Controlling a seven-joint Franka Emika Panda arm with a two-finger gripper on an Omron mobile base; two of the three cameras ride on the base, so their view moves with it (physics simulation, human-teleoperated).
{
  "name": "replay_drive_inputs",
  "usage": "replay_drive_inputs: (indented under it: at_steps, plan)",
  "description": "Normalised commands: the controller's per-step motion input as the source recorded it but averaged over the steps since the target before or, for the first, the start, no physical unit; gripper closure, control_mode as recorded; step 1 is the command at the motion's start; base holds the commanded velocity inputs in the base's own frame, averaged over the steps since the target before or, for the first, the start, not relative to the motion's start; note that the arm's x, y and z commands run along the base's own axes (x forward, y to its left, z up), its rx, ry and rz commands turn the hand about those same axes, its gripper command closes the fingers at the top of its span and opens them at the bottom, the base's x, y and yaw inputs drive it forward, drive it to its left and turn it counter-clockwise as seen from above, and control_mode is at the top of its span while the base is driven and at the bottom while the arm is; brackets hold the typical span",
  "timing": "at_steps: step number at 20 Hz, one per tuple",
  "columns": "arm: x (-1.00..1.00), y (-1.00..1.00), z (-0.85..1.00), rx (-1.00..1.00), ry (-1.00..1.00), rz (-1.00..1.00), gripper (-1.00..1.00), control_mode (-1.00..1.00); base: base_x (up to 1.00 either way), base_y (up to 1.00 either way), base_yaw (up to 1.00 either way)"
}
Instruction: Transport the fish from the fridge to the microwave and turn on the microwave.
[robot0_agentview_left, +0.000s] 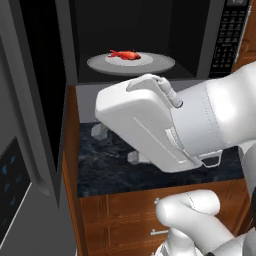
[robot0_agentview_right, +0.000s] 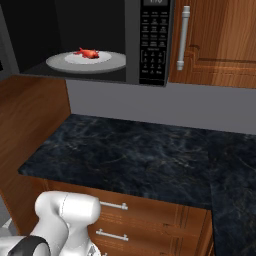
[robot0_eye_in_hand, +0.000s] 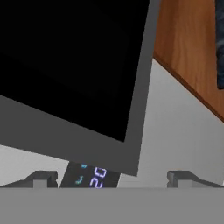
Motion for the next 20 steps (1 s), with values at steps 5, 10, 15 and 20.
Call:
replay_drive_inputs:
  at_steps: [5, 10, 15, 20]
  plan:
    - [-0.21, 0.42, -0.02, 0.0, -0.01, 0.0, -1.0, -1.0, 0.0, 0.0, 0.0]
    - [-0.09, 0.34, 0.0, -0.02, -0.1, 0.0, -1.0, -1.0, 0.0, 0.0, 0.0]
    - [-0.01, 0.17, 0.0, -0.02, -0.02, -0.01, -1.0, -1.0, 0.0, 0.0, 0.0]
    - [0.02, 0.24, 0.0, 0.0, 0.0, 0.0, -1.0, -1.0, 0.0, 0.0, 0.0]
